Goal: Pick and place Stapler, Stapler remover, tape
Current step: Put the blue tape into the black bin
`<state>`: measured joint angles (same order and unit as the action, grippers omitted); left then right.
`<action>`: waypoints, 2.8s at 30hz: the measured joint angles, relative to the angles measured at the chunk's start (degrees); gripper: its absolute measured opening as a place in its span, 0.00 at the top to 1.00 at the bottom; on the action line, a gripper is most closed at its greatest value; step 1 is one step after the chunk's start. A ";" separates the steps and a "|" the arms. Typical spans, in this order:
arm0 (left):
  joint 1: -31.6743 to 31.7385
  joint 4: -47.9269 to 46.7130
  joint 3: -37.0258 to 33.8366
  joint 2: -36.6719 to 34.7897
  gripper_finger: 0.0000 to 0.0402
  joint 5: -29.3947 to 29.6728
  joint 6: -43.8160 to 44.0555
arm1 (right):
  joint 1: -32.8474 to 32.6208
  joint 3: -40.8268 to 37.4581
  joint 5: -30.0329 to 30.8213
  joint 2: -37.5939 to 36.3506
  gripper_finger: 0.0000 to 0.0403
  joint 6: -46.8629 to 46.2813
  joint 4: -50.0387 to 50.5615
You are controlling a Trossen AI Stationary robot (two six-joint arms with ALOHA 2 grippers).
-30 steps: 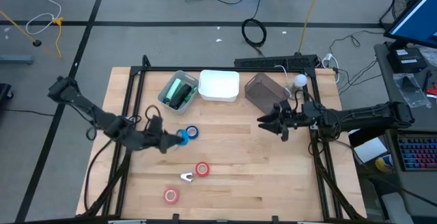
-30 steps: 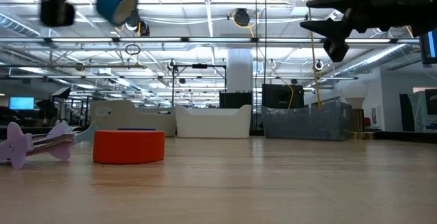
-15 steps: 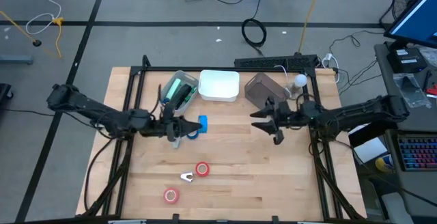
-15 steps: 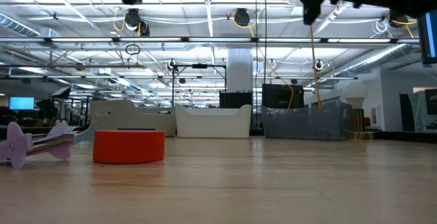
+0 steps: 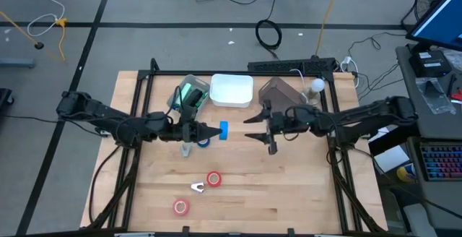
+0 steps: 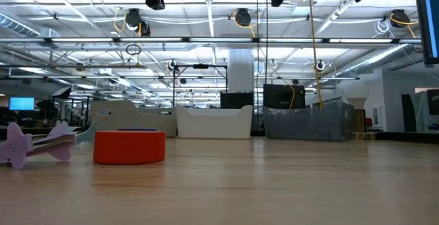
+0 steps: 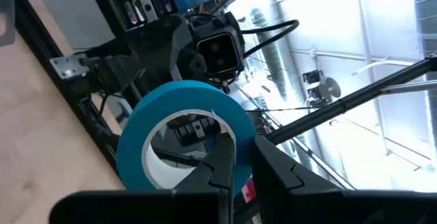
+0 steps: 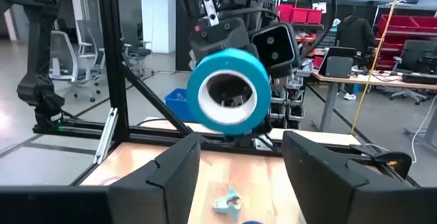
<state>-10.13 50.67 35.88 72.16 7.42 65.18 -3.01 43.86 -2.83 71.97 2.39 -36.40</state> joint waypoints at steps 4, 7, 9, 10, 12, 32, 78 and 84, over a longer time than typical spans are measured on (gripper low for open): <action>0.00 0.18 0.00 0.00 0.93 -0.02 0.98 | 0.45 2.92 1.97 2.86 0.45 0.00 -0.15; 0.00 0.20 0.00 0.00 0.92 -0.04 1.39 | 1.19 5.44 2.78 5.17 0.42 -0.02 -0.18; 0.00 0.18 0.00 0.00 0.92 -0.09 1.40 | 1.53 7.08 2.75 6.80 0.41 -0.07 -0.30; 0.00 0.18 0.00 0.00 0.92 -0.12 1.40 | 1.56 7.53 2.77 7.38 0.41 -0.04 -0.16; 0.00 0.18 0.00 -0.02 0.92 -0.42 1.38 | 1.57 8.43 2.71 8.21 0.41 0.00 -0.09; 0.00 0.11 0.00 -0.05 0.92 -1.92 1.43 | 1.57 14.04 -0.26 14.22 0.46 -1.97 0.19; 3.62 -7.27 0.00 -0.11 0.62 -15.60 -5.97 | 1.58 13.91 0.15 11.78 0.93 -1.74 11.60; 4.83 -9.15 0.00 -0.11 0.66 -16.10 -5.97 | 1.66 13.89 7.29 7.17 0.93 0.57 21.34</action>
<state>-5.30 41.52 35.88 72.05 -8.68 59.21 -1.34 57.76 4.46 79.15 2.96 -15.06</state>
